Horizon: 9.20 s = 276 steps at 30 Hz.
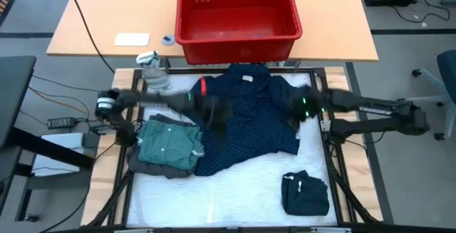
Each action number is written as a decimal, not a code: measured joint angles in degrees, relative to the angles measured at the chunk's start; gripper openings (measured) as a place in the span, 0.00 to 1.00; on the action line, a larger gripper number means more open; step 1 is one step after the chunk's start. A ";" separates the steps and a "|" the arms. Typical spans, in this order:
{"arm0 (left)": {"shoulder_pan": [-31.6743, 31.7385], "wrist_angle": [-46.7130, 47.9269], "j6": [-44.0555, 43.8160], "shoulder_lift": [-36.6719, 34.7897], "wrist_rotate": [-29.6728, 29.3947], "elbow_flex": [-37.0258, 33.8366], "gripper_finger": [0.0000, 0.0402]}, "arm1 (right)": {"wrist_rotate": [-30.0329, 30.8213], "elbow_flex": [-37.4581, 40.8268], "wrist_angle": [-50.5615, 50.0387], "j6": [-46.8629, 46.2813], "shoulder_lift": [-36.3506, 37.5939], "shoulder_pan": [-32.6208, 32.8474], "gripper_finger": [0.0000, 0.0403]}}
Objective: Fold Laundry from Bin
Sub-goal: Fold the blue polo shirt on the table
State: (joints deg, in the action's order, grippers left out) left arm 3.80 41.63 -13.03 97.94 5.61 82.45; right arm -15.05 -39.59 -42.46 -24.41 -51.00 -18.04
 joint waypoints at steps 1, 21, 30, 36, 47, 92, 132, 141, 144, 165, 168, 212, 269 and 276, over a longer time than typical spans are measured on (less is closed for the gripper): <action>-3.09 -3.01 -0.72 0.04 -0.36 -1.85 0.54 | 0.14 1.43 0.39 -1.39 1.36 3.63 0.46; -24.40 -14.76 -25.44 13.61 -19.98 -10.16 0.54 | 19.85 15.06 5.31 -26.68 -5.14 40.86 0.36; -21.22 -14.86 -25.15 16.74 -16.27 -9.01 0.21 | 10.61 14.96 8.39 -23.19 -10.77 39.06 0.03; -19.52 -3.94 -19.49 13.15 -2.92 -0.17 0.03 | -3.10 6.74 0.05 -19.99 -5.26 35.52 0.01; -19.28 19.47 -9.41 1.49 -3.18 25.24 0.02 | -10.61 -19.96 -25.51 -14.40 8.72 27.44 0.01; -29.30 15.13 -27.19 -4.85 -10.38 10.58 0.24 | 16.96 4.83 36.78 -40.26 -0.99 49.81 0.35; 6.43 -16.79 -21.98 -9.32 -3.65 -22.81 0.37 | 20.64 4.85 15.27 -15.96 -13.79 8.82 0.30; 13.40 -16.14 -20.81 -2.37 -4.30 -22.75 0.55 | 16.28 4.83 13.80 -10.10 -15.67 -0.40 0.45; 14.44 -14.41 -20.06 -0.68 -3.93 -22.75 0.55 | 16.28 4.83 11.93 -12.10 -15.43 -1.41 0.46; 17.66 -12.96 -12.06 3.38 2.66 -21.37 0.02 | 13.68 4.83 10.67 -18.05 -15.37 -2.74 0.46; 18.14 -10.92 -12.23 1.61 2.62 -18.38 0.02 | 13.62 4.83 10.66 -16.40 -15.37 -2.80 0.46; 18.39 1.87 -22.29 -10.79 -2.44 -13.81 0.00 | 10.51 16.48 19.80 0.06 -18.75 -5.60 0.38; 21.09 4.07 -9.72 -5.85 -4.05 -13.85 0.00 | 10.55 6.71 23.32 4.95 -29.74 -13.60 0.45; 21.31 4.02 -6.67 -5.54 -8.61 -13.85 0.00 | 8.08 6.32 24.76 7.15 -33.25 -13.74 0.05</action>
State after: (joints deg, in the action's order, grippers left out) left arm 25.11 45.65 -19.69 92.40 -3.00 68.60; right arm -6.97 -33.28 -17.70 -17.26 -84.25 -31.78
